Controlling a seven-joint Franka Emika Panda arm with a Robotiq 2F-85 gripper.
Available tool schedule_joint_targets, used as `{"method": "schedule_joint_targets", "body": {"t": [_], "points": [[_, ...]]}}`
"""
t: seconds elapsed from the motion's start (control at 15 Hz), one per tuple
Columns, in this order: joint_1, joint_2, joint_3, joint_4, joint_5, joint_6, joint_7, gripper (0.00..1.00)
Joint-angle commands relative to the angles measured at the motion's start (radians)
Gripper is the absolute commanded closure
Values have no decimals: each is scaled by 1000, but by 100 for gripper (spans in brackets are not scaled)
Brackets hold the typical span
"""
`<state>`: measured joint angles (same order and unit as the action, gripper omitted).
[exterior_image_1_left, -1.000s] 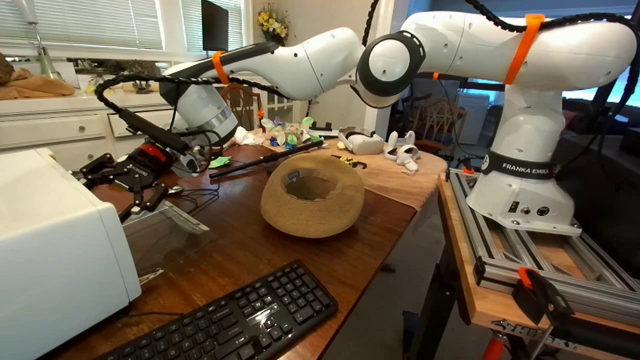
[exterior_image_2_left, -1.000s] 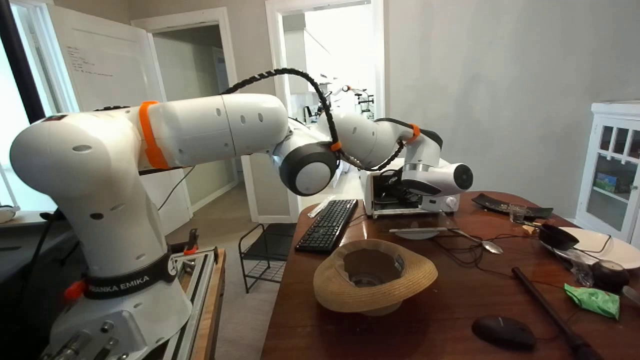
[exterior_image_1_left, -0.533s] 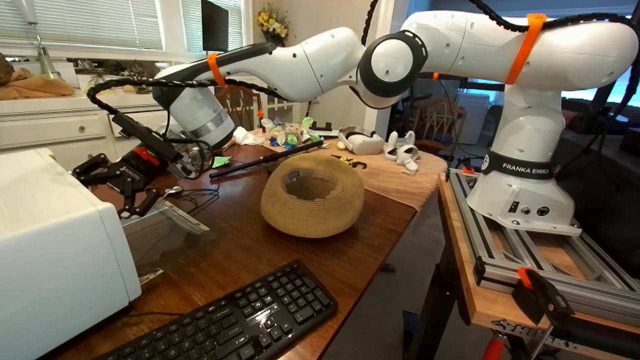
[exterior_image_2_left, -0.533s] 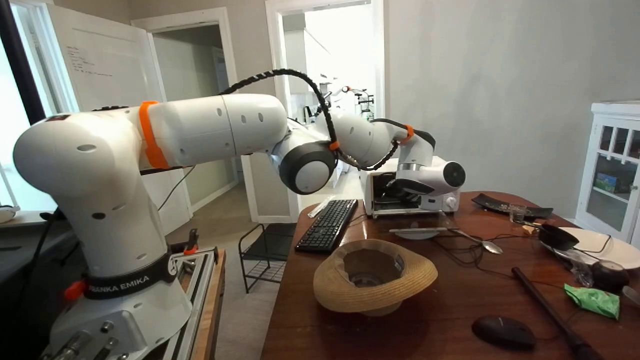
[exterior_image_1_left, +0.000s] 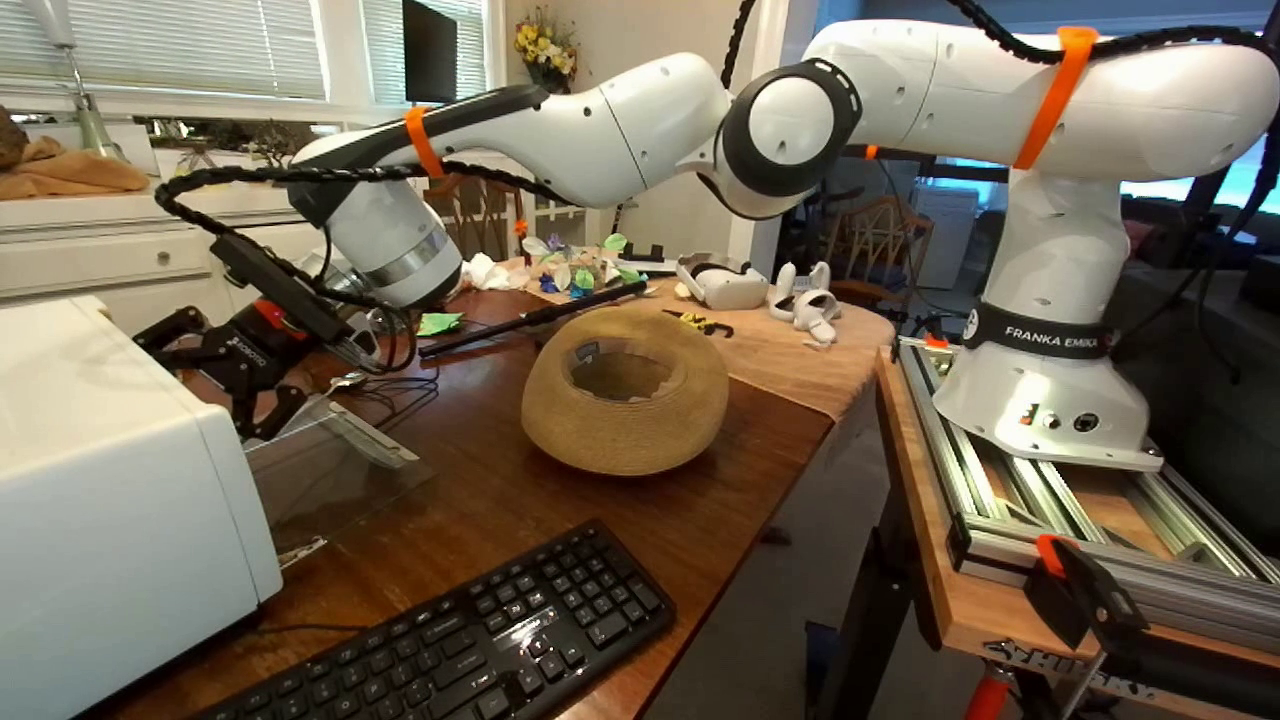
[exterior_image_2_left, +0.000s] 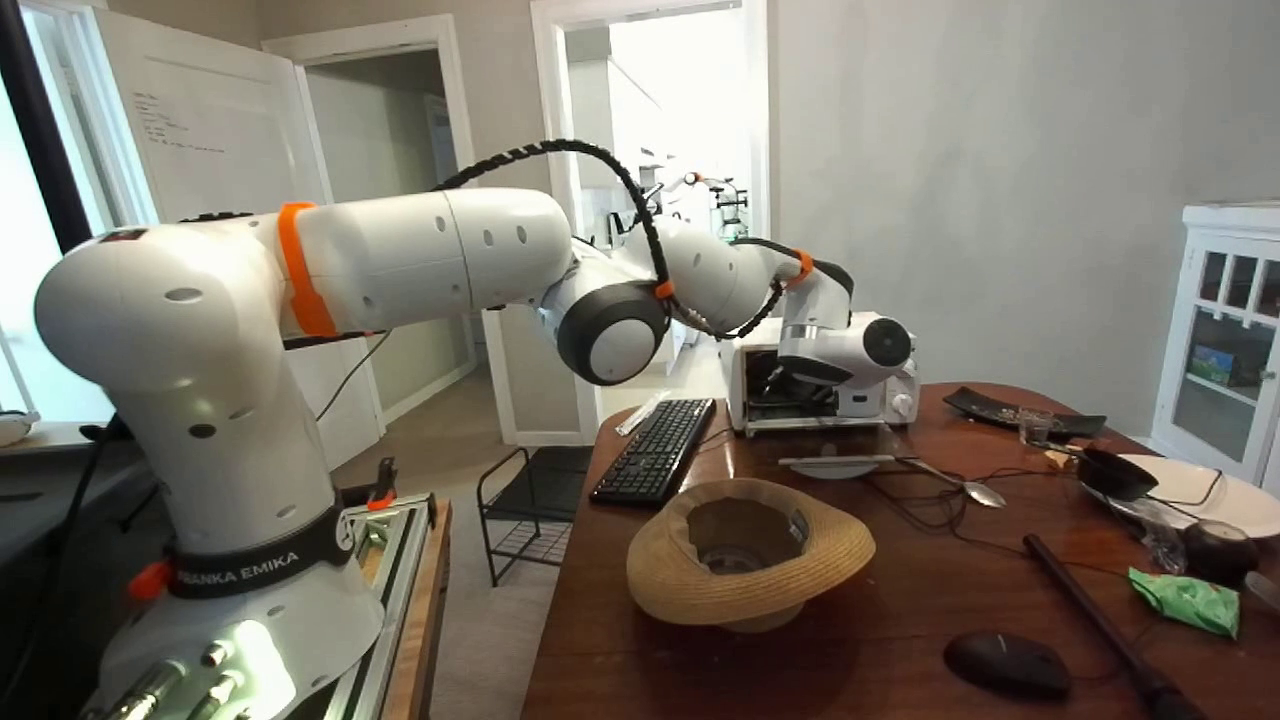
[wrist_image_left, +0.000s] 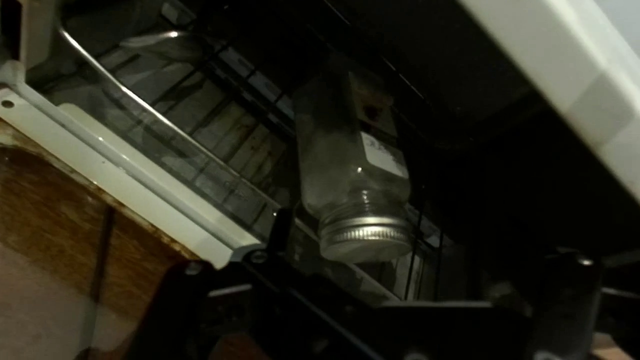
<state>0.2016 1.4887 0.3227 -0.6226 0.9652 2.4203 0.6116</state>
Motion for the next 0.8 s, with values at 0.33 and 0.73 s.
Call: {"method": "schedule_joint_targets", "body": {"t": [0.33,0.73], "points": [[9,0,3,-23,10,88,-55,0],[16,0,3,-30,8,78,-64,22]]}}
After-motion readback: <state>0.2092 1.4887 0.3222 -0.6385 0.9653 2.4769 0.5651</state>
